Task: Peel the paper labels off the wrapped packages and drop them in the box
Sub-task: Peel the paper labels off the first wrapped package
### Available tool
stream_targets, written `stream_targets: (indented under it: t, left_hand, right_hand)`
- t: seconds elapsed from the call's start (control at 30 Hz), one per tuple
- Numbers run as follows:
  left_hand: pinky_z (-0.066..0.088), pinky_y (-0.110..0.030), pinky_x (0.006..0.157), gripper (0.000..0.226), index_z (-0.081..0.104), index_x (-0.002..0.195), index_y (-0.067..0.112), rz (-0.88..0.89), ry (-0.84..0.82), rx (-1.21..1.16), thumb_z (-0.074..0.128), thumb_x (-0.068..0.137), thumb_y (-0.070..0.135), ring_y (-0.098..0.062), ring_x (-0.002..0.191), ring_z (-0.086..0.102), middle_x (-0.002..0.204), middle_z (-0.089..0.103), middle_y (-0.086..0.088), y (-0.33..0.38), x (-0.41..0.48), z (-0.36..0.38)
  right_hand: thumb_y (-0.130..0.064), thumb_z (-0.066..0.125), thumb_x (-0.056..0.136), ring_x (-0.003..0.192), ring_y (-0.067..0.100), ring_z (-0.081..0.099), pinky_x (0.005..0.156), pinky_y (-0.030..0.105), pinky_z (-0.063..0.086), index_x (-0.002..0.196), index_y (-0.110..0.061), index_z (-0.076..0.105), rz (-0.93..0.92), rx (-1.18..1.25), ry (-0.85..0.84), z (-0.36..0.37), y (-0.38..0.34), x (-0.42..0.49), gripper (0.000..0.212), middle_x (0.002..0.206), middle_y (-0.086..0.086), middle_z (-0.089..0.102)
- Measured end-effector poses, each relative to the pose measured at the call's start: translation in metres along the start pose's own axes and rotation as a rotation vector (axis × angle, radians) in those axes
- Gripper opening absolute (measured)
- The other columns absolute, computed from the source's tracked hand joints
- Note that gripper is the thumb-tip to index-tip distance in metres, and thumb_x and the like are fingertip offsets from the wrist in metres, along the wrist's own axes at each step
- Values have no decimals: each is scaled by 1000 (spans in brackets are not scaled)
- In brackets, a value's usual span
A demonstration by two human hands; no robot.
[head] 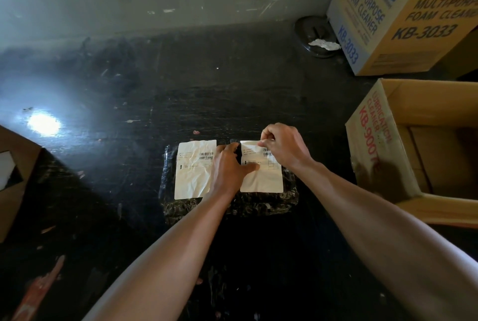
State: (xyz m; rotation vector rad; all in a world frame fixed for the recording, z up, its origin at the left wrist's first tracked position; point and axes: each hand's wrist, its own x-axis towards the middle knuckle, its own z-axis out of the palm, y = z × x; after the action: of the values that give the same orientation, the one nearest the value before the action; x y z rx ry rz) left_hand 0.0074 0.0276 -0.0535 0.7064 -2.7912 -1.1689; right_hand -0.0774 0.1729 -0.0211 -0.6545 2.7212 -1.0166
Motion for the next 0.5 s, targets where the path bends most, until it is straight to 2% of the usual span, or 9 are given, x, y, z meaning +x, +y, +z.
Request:
stream_targets:
  t: [0.23, 0.37, 0.5]
  left_hand:
    - [53, -36, 90, 78, 56, 133, 16, 6, -1, 11, 88, 66, 42, -20, 106, 60, 124, 55, -5, 0, 0, 0]
    - [54, -40, 89, 79, 57, 132, 17, 10, 6, 2, 88, 65, 43, -21, 104, 60, 124, 55, -4, 0, -2, 0]
    - [54, -38, 89, 79, 57, 134, 16, 21, 3, -7, 88, 66, 42, -21, 104, 60, 125, 54, -6, -2, -2, 1]
  right_hand:
    - [-18, 74, 89, 79, 4, 62, 66, 14, 46, 87, -17, 68, -30, 47, 20, -4, 3, -10, 6, 89, -7, 64]
    - [-18, 77, 87, 83, 6, 66, 72, 22, 56, 87, -19, 69, -19, 93, 30, -4, 4, -12, 8, 90, -6, 67]
    - [-17, 77, 87, 84, 6, 67, 74, 25, 58, 88, -18, 69, -13, 117, 35, -8, 2, -16, 8, 88, -6, 68]
